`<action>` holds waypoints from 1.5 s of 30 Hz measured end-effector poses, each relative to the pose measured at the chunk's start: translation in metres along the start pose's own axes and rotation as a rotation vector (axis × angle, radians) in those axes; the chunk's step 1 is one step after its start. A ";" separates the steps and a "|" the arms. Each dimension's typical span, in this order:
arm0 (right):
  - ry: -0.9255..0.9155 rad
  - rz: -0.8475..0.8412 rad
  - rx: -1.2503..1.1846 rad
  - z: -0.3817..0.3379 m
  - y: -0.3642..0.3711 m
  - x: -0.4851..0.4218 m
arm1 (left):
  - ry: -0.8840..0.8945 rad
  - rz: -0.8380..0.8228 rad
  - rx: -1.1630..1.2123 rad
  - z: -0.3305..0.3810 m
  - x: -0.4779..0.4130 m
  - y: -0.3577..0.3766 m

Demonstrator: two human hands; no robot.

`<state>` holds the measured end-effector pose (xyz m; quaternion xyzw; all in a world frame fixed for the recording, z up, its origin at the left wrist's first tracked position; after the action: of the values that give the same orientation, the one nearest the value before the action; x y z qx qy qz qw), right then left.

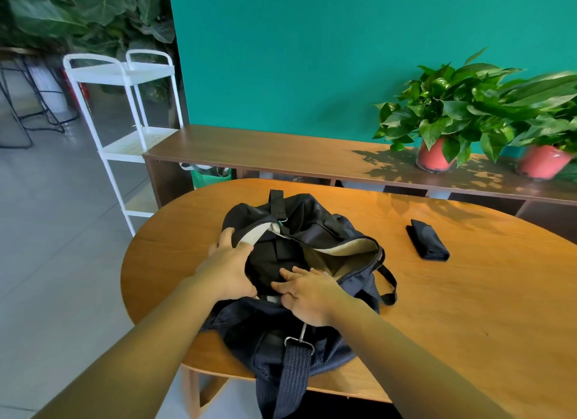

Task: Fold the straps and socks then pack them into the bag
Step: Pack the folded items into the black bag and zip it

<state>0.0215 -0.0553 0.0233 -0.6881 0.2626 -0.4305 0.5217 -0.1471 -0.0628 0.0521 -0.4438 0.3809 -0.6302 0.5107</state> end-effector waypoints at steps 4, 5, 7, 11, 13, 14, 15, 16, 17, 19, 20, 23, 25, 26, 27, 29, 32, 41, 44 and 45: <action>-0.017 -0.037 0.000 0.000 -0.006 0.001 | -0.015 -0.019 0.013 0.004 0.002 -0.006; -0.022 -0.027 -0.020 -0.001 -0.009 0.003 | -0.017 -0.016 0.017 0.005 0.002 -0.009; -0.035 0.052 -0.129 0.000 -0.018 0.008 | -0.007 -0.002 0.026 0.007 0.003 -0.015; -0.016 0.364 -0.364 0.020 -0.045 0.030 | 0.013 0.115 0.026 0.013 0.001 -0.028; 0.035 0.484 -0.467 0.038 -0.055 0.042 | 0.017 0.213 0.006 0.023 -0.001 -0.034; 0.063 0.541 -0.493 0.049 -0.058 0.047 | 0.023 0.255 -0.002 0.029 -0.002 -0.036; 0.094 0.592 -0.503 0.060 -0.060 0.052 | 0.036 0.290 -0.012 0.036 -0.004 -0.038; 0.117 0.637 -0.503 0.071 -0.062 0.056 | 0.056 0.316 -0.021 0.044 -0.007 -0.039; 0.140 0.671 -0.498 0.084 -0.062 0.059 | 0.084 0.333 -0.025 0.054 -0.011 -0.039; 0.200 0.716 -0.490 0.108 -0.063 0.068 | 0.153 0.345 -0.021 0.075 -0.020 -0.036; 0.236 0.735 -0.487 0.121 -0.062 0.071 | 0.188 0.345 -0.020 0.087 -0.025 -0.033; 0.334 0.787 -0.507 0.155 -0.056 0.082 | 0.281 0.348 -0.027 0.128 -0.041 -0.022; 0.417 0.757 -0.489 0.177 -0.049 0.088 | 0.333 0.344 -0.034 0.154 -0.053 -0.014; 0.454 0.729 -0.469 0.188 -0.044 0.090 | 0.355 0.334 -0.033 0.165 -0.059 -0.011; 0.490 0.701 -0.453 0.199 -0.039 0.092 | 0.374 0.320 -0.031 0.176 -0.065 -0.008; 0.550 0.669 -0.448 0.220 -0.031 0.093 | 0.401 0.289 -0.030 0.195 -0.078 -0.004; 0.615 0.661 -0.442 0.246 -0.023 0.092 | 0.426 0.255 -0.027 0.221 -0.097 0.001; 0.642 0.673 -0.373 0.304 -0.020 0.066 | 0.436 0.098 -0.066 0.284 -0.161 0.019; 0.657 0.687 -0.349 0.319 -0.013 0.060 | 0.432 0.028 -0.085 0.300 -0.184 0.033; 0.666 0.685 -0.354 0.323 -0.009 0.058 | 0.432 0.011 -0.089 0.304 -0.192 0.038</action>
<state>0.3288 0.0597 0.0230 -0.4657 0.6941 -0.3795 0.3966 0.1693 0.1101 0.0805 -0.3185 0.5114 -0.6904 0.4004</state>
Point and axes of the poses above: each hand's wrist, its own x-axis away from the middle knuckle, its own y-axis out of the palm, z = x × y, the point moved 3 cm from there along -x, towards the middle knuckle, and after that the axes turned 7 degrees about y, right-handed, at the moved point
